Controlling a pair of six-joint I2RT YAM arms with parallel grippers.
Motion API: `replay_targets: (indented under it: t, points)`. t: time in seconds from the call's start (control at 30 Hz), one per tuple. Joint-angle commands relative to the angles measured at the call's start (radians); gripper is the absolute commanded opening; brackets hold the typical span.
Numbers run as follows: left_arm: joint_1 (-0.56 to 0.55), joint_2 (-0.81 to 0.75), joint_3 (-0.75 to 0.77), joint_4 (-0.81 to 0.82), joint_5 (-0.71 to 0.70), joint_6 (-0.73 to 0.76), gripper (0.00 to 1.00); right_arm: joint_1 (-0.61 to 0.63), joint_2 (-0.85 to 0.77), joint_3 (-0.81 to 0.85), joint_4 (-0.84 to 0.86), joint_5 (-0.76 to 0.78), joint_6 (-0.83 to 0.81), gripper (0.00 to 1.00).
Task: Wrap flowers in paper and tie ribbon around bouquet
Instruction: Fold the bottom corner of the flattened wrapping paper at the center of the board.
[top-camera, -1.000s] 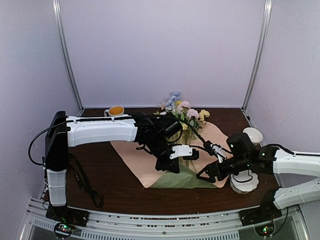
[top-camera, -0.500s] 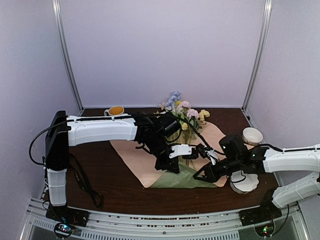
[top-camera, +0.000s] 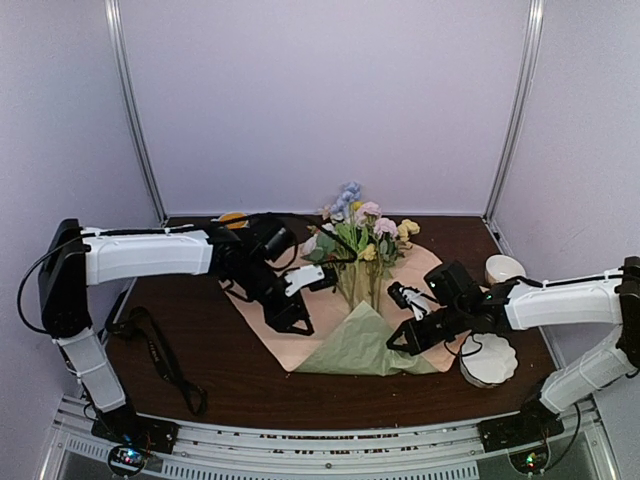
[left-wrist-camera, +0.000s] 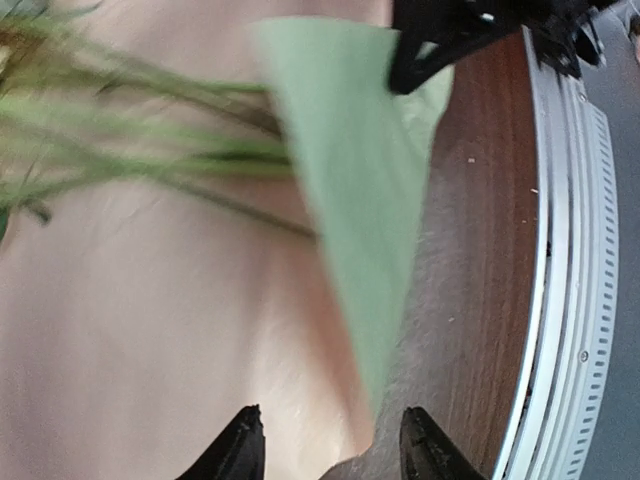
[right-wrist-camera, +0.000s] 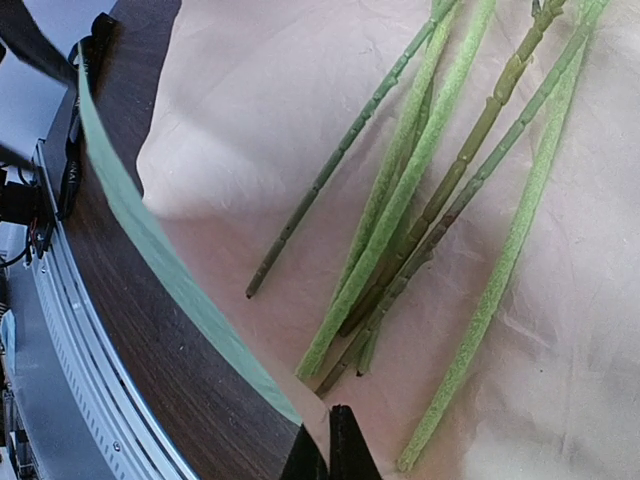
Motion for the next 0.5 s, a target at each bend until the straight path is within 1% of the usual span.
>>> replay_targets:
  t: [0.0,0.07,0.17,0.33,0.37,0.47]
  points:
    - [0.168,-0.096,-0.136,0.171,0.051,-0.132,0.48,-0.006,0.053,0.056,-0.023,0.042,0.017,0.00]
    - [0.176,-0.100,-0.133,0.159,0.055,-0.119,0.48,-0.009,0.074,0.075,-0.038,0.053,0.023,0.00]
    - [0.193,-0.114,-0.115,0.105,-0.002,-0.101,0.49,-0.019,0.087,0.101,-0.076,0.078,0.033,0.00]
    - [0.246,-0.127,-0.110,0.041,0.032,-0.089,0.50,-0.037,0.105,0.119,-0.075,0.084,0.052,0.00]
    - [0.256,-0.133,-0.109,0.023,0.022,-0.085,0.50,-0.039,0.110,0.125,-0.081,0.085,0.053,0.00]
    - [0.299,-0.169,-0.108,-0.043,-0.123,-0.101,0.51,-0.041,0.122,0.139,-0.090,0.091,0.051,0.00]
